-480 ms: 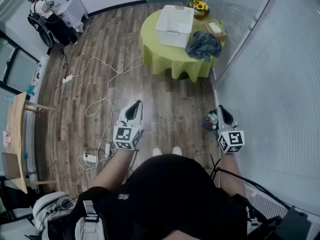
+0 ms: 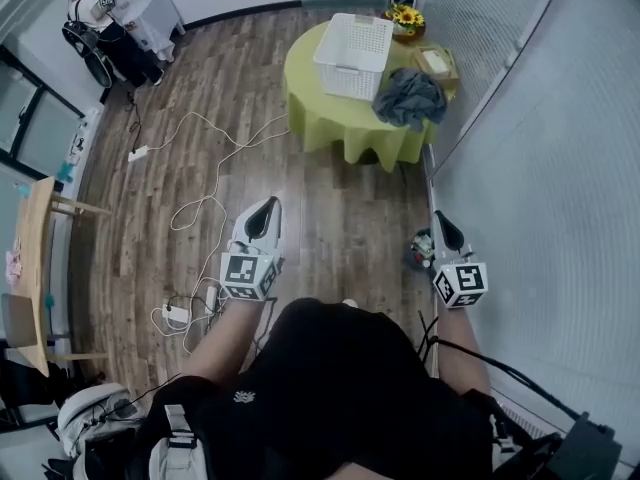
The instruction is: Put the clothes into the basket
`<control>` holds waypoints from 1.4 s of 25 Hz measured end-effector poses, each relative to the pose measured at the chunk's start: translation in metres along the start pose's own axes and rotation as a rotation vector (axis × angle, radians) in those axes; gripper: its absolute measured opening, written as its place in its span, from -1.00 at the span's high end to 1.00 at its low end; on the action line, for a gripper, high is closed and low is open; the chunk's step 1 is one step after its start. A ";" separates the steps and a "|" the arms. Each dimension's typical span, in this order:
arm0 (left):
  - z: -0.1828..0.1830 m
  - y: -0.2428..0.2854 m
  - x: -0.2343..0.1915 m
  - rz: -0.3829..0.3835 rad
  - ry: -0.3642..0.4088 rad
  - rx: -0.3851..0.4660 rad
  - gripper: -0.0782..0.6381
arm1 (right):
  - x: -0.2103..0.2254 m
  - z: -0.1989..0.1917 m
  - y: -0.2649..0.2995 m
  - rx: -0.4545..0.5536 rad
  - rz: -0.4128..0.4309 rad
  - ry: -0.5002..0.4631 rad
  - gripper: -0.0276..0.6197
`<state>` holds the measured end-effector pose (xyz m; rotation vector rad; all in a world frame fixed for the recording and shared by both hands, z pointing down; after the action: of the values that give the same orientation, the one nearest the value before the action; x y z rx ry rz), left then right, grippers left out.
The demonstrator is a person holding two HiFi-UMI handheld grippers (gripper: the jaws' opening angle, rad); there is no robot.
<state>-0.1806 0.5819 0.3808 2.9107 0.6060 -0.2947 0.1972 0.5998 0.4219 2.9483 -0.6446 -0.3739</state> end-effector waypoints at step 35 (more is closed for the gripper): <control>0.044 0.306 -0.117 -0.151 0.011 -0.027 0.76 | 0.093 0.003 0.277 -0.102 -0.061 0.058 0.91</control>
<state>-0.1676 0.2517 0.3974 2.8474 0.8274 -0.2870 0.1678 0.3095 0.4408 2.8745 -0.5136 -0.3149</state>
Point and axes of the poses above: the fingertips, and each gripper's own axes: y forward along the fingers, x to its right, z out of its top, the point moved 5 cm from there along -y, backward along the fingers, and after that the axes turned 15 degrees about -y, right-handed, at the moved point
